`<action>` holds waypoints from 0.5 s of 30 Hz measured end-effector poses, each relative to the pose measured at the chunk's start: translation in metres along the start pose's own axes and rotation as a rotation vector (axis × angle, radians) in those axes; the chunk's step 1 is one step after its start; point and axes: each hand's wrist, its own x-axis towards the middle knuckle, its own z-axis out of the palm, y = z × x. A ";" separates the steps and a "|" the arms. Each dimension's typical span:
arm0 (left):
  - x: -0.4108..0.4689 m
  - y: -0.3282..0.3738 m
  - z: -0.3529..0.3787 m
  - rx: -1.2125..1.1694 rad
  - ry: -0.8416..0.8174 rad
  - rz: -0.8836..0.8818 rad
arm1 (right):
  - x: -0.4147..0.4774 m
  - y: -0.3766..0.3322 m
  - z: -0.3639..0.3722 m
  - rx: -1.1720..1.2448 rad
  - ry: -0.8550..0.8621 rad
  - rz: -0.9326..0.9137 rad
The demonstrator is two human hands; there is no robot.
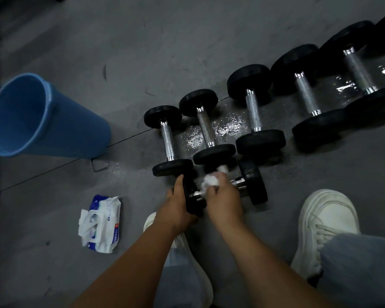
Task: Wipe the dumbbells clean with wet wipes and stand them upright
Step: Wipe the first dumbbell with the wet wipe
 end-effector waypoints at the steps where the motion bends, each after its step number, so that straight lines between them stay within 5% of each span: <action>1: 0.001 0.000 0.000 0.005 -0.004 0.004 | 0.001 0.004 0.000 -0.065 0.006 0.038; 4: 0.002 0.000 0.000 0.008 -0.026 0.015 | -0.007 0.007 0.003 -0.133 -0.203 -0.019; 8: 0.006 0.003 -0.011 0.149 -0.110 0.007 | -0.001 0.015 0.005 -0.074 -0.024 0.053; 12: 0.006 0.012 -0.028 0.409 -0.275 0.034 | -0.009 0.017 0.008 0.010 -0.240 0.019; 15: 0.004 0.009 -0.036 0.574 -0.312 0.094 | -0.002 0.024 0.005 0.047 -0.053 0.056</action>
